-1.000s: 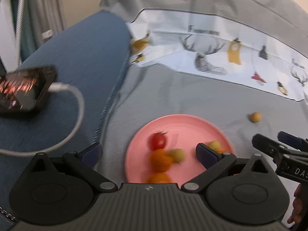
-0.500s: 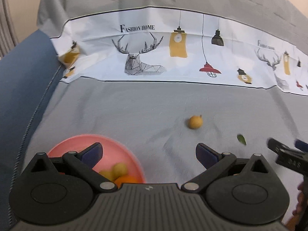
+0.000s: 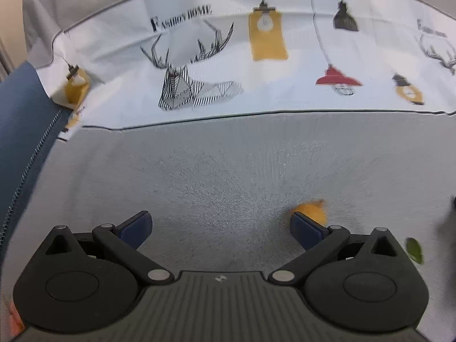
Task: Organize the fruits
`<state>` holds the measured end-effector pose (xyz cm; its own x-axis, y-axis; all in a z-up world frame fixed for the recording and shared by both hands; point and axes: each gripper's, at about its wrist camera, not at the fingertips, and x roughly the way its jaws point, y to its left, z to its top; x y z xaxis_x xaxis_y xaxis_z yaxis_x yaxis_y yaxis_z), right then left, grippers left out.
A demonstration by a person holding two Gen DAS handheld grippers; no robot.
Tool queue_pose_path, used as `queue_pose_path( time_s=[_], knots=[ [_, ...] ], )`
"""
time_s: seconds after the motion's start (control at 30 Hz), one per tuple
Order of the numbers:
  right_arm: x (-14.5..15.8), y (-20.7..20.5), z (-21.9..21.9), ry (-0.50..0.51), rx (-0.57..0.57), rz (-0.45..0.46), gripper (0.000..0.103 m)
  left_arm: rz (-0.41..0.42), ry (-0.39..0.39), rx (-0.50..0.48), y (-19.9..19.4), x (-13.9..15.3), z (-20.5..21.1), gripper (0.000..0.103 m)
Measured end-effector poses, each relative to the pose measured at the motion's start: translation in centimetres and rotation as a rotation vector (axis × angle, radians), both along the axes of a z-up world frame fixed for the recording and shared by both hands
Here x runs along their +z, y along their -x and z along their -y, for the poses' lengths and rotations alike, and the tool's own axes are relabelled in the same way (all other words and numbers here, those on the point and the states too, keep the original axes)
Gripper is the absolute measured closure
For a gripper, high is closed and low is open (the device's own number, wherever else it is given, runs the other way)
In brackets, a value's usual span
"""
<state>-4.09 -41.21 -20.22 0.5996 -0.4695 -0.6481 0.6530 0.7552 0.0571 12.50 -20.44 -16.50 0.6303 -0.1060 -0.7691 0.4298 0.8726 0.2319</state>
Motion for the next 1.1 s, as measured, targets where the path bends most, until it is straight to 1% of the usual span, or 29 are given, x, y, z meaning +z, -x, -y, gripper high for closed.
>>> queue_pose_path(
  time_s=[0.07,0.1,0.13,0.2,0.23,0.27,0.33,0.4,0.5,0.6,0.67,1.1],
  knots=[
    [-0.1,-1.1,0.4,-0.004,0.010,0.009,0.001,-0.039,-0.003,0.004,-1.0,-1.5,0.3,0.000],
    [-0.1,-1.5,0.5,-0.004,0.015,0.011,0.001,-0.033,0.025,0.009,-1.2,-1.8,0.2,0.000],
    [-0.2,-2.0,0.6,-0.005,0.021,0.014,0.001,-0.012,0.069,0.034,-1.4,-2.0,-0.1,0.000],
    [-0.2,-2.7,0.7,-0.003,0.028,0.015,0.001,-0.012,0.145,0.077,-2.4,-2.5,-0.4,0.000],
    [-0.2,-2.9,0.8,0.001,0.028,0.012,0.001,0.006,0.161,0.092,-2.6,-2.7,-0.5,0.000],
    [-0.1,-2.9,0.7,0.007,0.028,0.008,0.001,0.037,0.159,0.084,-2.6,-2.9,-0.3,0.000],
    [0.0,-2.7,0.7,0.008,0.027,0.013,0.001,0.106,0.158,0.036,-2.2,-3.3,-0.2,0.000],
    [-0.1,-2.6,0.8,-0.004,0.027,0.023,0.001,0.163,0.177,-0.008,-1.7,-3.9,-0.5,0.000],
    [0.0,-2.6,0.7,-0.001,0.026,0.019,0.001,0.142,0.235,-0.003,-1.9,-3.9,-1.4,0.000],
    [-0.1,-2.6,0.7,-0.004,0.025,0.021,0.001,0.156,0.212,-0.008,-1.7,-3.8,-0.9,0.000],
    [-0.1,-2.6,0.7,-0.003,0.025,0.021,0.001,0.149,0.223,-0.006,-1.8,-3.9,-1.1,0.000],
    [0.0,-2.6,0.7,-0.002,0.025,0.021,0.001,0.153,0.222,-0.006,-1.6,-4.0,-1.2,0.000]
  ],
)
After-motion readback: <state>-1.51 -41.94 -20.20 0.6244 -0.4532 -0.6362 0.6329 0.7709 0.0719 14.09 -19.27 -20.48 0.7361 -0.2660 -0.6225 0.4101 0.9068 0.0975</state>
